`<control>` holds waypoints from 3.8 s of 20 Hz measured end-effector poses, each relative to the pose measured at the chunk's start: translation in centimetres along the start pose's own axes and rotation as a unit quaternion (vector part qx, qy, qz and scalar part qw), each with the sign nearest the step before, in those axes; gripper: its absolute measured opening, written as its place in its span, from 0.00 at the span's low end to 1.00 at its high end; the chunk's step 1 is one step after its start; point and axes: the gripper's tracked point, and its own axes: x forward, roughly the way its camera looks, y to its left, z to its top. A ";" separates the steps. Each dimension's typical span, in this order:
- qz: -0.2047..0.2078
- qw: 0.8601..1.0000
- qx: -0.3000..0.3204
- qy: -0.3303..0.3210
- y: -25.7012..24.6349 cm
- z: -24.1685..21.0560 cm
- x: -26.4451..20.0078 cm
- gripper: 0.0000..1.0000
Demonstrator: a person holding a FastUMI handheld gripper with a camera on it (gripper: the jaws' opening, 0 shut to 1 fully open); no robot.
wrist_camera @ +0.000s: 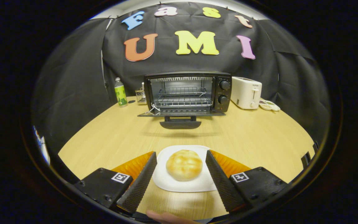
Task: Open the toaster oven, put the food inside, and close the toaster oven door.
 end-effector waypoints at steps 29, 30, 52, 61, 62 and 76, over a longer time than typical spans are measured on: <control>0.019 0.997 0.049 -0.049 0.9 0.7 1.5 0.88; 0.023 0.997 0.056 -0.057 1.1 1.5 1.3 0.88; 0.144 0.930 0.326 -0.086 2.3 14.2 13.1 0.88; 0.111 0.943 0.303 -0.078 0.8 17.7 18.4 0.88; 0.112 0.942 0.307 -0.074 0.8 18.2 19.1 0.88; 0.105 0.929 0.338 -0.104 -1.5 20.2 26.3 0.92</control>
